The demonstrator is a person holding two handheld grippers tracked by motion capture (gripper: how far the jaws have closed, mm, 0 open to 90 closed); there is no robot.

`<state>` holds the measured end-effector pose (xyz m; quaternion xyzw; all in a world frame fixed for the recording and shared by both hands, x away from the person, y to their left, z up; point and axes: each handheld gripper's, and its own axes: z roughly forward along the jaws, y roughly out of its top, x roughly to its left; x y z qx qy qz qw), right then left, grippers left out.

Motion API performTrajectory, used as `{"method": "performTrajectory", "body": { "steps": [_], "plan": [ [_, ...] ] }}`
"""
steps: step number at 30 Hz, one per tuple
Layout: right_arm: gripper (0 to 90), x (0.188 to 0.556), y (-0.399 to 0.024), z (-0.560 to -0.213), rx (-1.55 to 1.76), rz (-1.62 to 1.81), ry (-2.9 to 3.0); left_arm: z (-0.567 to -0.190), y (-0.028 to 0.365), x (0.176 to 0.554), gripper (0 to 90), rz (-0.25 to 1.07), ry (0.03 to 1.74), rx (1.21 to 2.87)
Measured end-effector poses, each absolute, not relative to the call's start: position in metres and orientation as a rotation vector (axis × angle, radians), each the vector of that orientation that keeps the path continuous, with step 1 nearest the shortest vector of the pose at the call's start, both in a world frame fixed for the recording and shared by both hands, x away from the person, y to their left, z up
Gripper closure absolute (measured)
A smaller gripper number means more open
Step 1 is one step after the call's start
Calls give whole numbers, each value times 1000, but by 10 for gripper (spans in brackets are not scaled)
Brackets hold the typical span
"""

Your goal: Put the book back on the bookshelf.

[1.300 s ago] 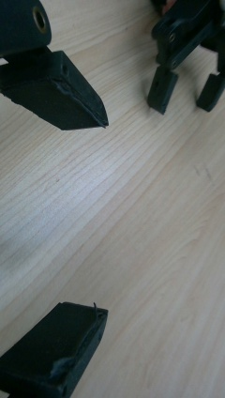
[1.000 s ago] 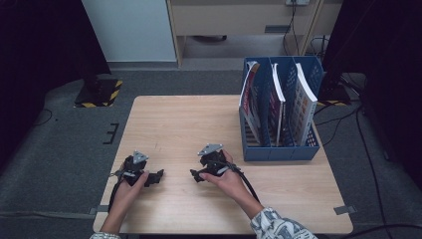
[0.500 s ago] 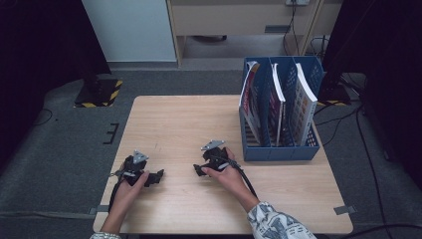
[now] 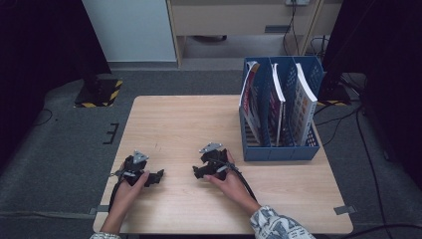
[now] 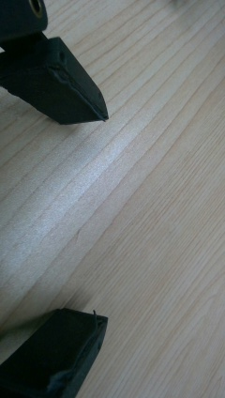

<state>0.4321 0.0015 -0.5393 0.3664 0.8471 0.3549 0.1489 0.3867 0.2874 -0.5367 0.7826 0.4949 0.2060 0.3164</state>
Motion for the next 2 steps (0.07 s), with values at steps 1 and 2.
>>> {"method": "performTrajectory", "body": {
  "steps": [1,2],
  "plan": [
    [43,431,1,-540,1060,1018,2424,-537,287,387,10,543,1303,2061],
    [43,431,0,-540,1061,1016,2422,-537,287,387,10,541,1303,2057]
  ]
}}
